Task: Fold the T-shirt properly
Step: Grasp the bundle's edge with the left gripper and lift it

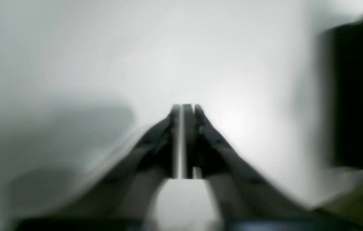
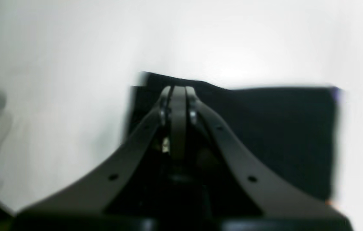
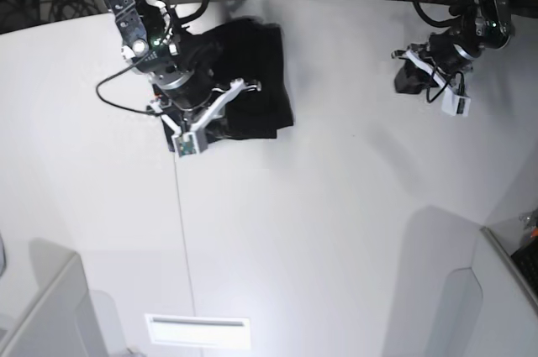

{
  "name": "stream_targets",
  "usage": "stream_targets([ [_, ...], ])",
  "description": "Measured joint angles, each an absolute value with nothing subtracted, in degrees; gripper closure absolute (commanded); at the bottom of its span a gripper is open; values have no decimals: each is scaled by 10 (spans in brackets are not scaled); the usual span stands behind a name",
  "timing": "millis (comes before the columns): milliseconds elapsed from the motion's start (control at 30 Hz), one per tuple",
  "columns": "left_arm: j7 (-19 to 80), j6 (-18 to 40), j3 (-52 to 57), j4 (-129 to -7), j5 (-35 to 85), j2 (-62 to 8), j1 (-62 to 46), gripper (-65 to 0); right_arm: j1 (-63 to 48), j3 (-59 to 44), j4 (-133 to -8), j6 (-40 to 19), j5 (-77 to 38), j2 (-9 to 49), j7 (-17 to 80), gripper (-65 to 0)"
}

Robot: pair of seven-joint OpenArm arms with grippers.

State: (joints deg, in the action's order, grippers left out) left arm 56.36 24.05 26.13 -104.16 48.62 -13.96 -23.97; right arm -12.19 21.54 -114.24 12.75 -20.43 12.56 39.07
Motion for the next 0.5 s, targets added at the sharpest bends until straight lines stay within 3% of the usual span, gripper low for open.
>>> stream_targets([
  [67,563,238,261,-1041,525,-126,-237,-400,-143,187,-1142,124,-205,135,388,0],
  [167,561,237,237,-1041,569,-119,-237,-558,-180,154,-1142,93,-207,149,348,0],
  [200,564,236,215,-1040,576,-118,-232,-581,-193,138,-1142,90,-208,149,331,0],
  [500,562,236,60,-954,584,-114,-163,-584,-260,22,-1142,23,-206,143,290,0],
])
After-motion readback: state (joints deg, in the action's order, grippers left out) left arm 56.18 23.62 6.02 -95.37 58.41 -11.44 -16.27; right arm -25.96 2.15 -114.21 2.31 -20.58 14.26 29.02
